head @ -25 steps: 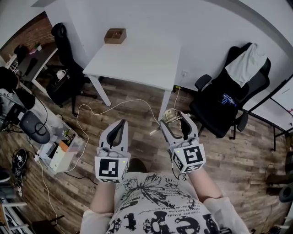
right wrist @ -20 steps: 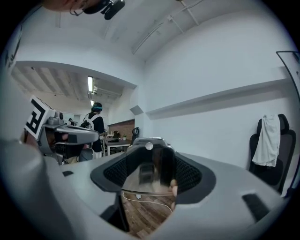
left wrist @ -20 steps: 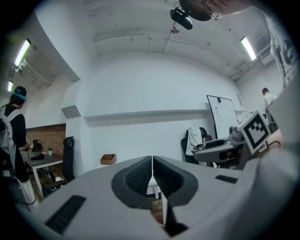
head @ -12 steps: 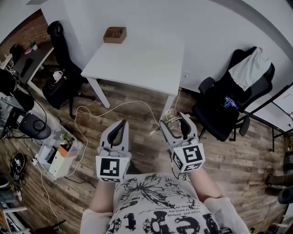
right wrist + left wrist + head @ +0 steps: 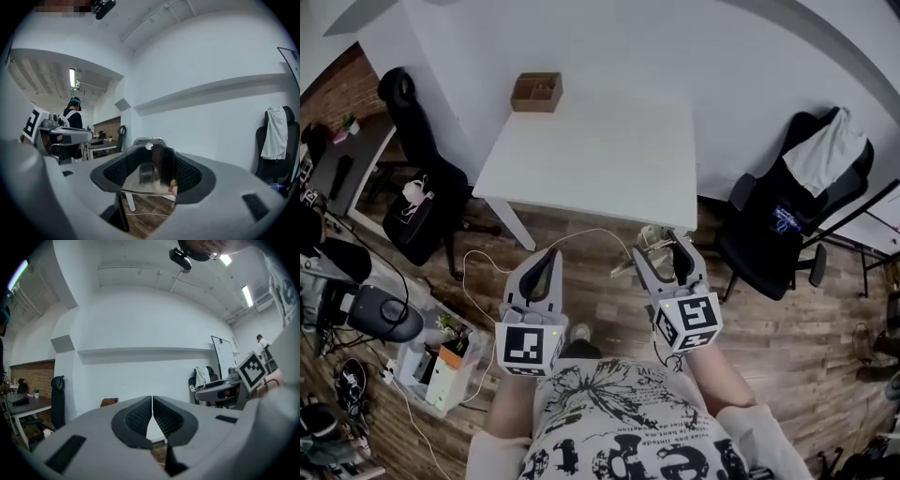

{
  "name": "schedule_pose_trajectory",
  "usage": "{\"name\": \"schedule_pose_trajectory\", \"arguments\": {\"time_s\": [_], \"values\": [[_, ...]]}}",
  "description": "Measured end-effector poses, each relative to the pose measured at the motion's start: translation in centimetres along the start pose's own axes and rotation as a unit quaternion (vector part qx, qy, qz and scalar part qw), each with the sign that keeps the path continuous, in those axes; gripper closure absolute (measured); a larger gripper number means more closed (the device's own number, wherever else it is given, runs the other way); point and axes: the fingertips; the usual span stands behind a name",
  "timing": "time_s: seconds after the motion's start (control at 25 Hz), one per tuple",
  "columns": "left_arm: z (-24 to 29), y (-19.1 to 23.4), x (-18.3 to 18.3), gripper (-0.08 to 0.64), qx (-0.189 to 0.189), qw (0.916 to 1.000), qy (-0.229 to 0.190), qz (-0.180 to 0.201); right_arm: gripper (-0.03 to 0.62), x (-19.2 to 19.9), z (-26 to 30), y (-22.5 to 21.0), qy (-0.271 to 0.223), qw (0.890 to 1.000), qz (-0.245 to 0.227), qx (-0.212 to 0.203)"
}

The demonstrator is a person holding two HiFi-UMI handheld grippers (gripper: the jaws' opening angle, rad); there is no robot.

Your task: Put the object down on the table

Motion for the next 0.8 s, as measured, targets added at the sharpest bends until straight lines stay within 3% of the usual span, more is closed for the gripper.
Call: {"name": "schedule_pose_trajectory", "arguments": {"time_s": [0.24,0.52,0.8], "values": [[4.9,7.9,0.7,0.548,0.034,0.9994,-0.01,0.007,0.312,-0.6,8.4,1.9,0.003,1.0,-0.001,0.031],[9.0,12.5,2.2,0.548,0.044,0.9987,0.006,-0.024,0.311,0.1,14.4,1.3,0.027,0.998,0.007,0.052],[16.3,14.7,4.3,0.548,0.058,0.9977,0.02,-0.029,0.311,1.6,21.2,-2.6,0.045,0.997,0.031,0.058]]}}
Point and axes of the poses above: the fingertips, and each gripper's own axes: z forward along the fingers, y to its left, x out of its underside
